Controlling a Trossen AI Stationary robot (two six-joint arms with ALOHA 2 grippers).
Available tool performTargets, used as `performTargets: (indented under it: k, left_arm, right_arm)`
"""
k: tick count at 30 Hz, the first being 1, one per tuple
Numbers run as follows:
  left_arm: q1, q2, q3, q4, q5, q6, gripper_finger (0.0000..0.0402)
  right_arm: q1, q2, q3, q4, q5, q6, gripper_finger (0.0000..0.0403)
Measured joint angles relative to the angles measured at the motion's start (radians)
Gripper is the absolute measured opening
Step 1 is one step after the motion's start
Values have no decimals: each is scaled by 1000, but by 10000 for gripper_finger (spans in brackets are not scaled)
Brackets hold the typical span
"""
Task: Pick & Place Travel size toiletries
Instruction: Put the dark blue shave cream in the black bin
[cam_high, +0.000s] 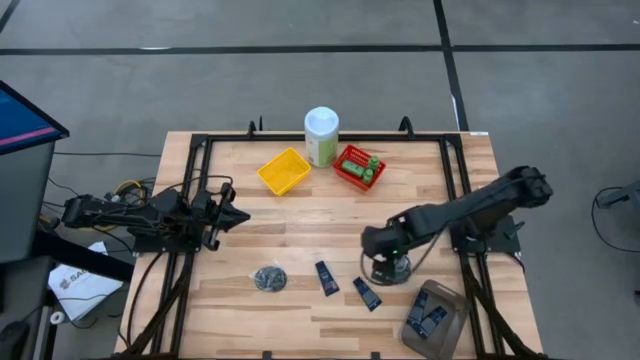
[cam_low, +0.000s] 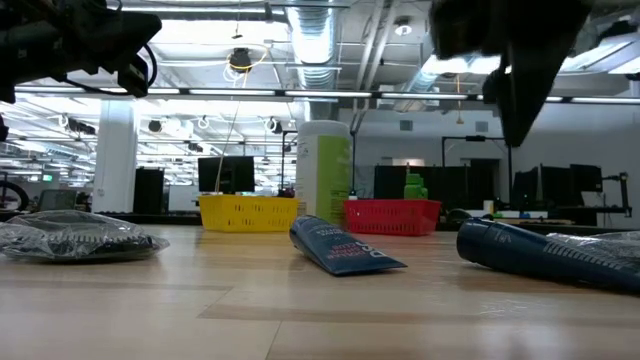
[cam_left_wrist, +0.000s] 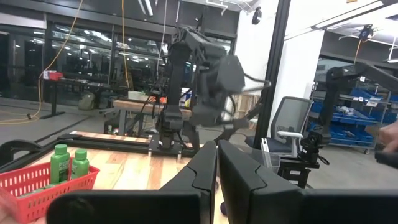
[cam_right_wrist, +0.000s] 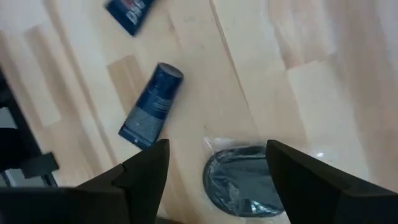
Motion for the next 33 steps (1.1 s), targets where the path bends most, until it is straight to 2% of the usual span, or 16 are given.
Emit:
performTargets:
  k: [4,10,16,23,33]
  left_arm:
    - [0,0,0,3,0,0,11]
    - [0,0,0,5,0,0,11]
    - [0,0,0,7,0,0,11]
    - [0,0,0,12,0,0,11]
    - [0,0,0,18,0,0,11]
  right_arm:
    - [0,104,55,3,-20,40,260]
    - [15,260,206,2,-19,66,260]
    - [15,397,336,-60,-19,74,260]
    - [12,425,358,-62,-24,162,264]
    - [27,452,352,-82,-21,342,310]
